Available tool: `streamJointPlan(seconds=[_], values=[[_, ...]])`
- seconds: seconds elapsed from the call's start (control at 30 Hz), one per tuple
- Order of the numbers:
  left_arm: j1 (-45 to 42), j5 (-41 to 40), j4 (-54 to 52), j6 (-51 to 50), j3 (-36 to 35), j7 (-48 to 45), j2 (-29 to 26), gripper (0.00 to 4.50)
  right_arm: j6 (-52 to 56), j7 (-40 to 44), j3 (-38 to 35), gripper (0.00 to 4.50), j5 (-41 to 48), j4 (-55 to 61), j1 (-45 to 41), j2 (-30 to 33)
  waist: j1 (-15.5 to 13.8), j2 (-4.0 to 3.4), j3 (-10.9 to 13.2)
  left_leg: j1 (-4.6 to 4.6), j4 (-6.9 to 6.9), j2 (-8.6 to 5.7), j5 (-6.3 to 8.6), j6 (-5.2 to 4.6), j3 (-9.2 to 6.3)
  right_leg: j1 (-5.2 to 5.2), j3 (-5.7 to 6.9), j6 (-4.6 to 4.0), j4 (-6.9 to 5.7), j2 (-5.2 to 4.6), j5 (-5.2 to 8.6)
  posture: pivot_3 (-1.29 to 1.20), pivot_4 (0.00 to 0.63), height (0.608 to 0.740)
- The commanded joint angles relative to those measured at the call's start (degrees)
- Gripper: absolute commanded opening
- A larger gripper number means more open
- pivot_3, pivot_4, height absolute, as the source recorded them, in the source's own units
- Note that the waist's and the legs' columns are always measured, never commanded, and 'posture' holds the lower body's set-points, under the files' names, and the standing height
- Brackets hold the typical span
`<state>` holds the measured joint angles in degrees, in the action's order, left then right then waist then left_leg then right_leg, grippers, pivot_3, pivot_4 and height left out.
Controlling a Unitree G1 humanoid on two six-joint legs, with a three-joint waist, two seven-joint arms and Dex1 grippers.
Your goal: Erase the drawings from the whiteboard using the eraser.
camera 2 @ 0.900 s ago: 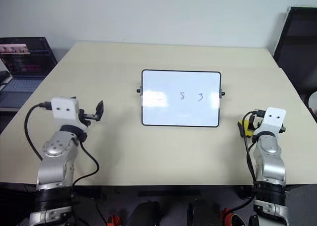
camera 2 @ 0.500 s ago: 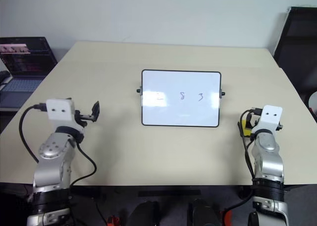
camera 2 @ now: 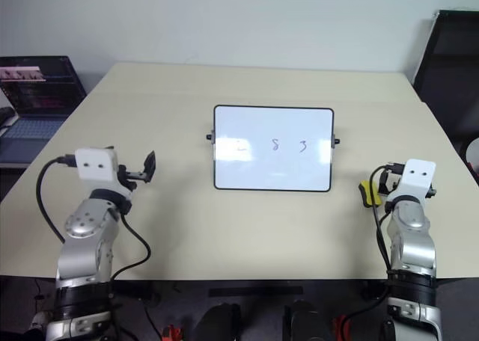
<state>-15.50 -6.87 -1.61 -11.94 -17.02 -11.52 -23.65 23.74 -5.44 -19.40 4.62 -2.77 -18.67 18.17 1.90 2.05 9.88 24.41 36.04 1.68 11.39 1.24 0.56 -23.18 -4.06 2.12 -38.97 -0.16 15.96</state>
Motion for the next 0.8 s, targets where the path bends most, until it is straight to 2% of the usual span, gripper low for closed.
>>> streamJointPlan(seconds=[0.03,0.2,0.4,0.6,0.8], values=[[-2.3,-4.8,-2.0,-0.3,0.5,-5.7,-1.2,4.50,2.2,2.1,-1.0,4.48,1.0,5.3,1.1,2.0,0.0,0.00,0.0,0.00,0.00,0.00,0.00,0.00,0.01,0.00,0.00,0.00,0.00,0.00,0.00,0.00,0.150,0.740],[-6.2,-14.4,-6.6,-6.0,5.0,-17.3,-1.0,4.50,10.2,7.5,0.4,4.48,3.9,13.9,4.1,4.1,-0.2,0.00,0.0,0.04,0.02,-0.01,0.00,0.00,-0.03,0.00,0.06,0.00,0.01,0.00,0.00,0.00,0.150,0.740],[-7.2,-19.8,-9.7,-8.6,12.9,-31.2,-2.5,4.50,23.6,11.2,1.0,4.48,8.2,20.7,3.6,5.1,0.4,0.00,0.0,0.01,0.01,-0.01,0.00,0.00,-0.04,0.00,0.01,0.01,0.01,0.04,0.01,0.00,0.150,0.740],[-6.7,-17.5,-8.1,-4.6,22.1,-44.2,-5.5,4.50,36.3,10.0,-1.0,4.48,12.2,22.4,0.1,2.7,0.6,-0.01,0.0,-0.01,0.01,-0.01,0.00,0.00,-0.04,0.00,0.00,-0.02,0.00,0.12,0.02,0.00,0.150,0.740],[-6.8,-11.4,-3.2,3.6,26.8,-48.3,-5.6,4.50,38.0,9.0,-1.7,4.48,12.6,20.2,-1.0,0.9,0.5,-0.01,0.0,0.01,0.00,-0.02,0.00,-0.01,-0.03,0.00,0.02,-0.01,0.03,0.10,0.04,0.00,0.150,0.740]])
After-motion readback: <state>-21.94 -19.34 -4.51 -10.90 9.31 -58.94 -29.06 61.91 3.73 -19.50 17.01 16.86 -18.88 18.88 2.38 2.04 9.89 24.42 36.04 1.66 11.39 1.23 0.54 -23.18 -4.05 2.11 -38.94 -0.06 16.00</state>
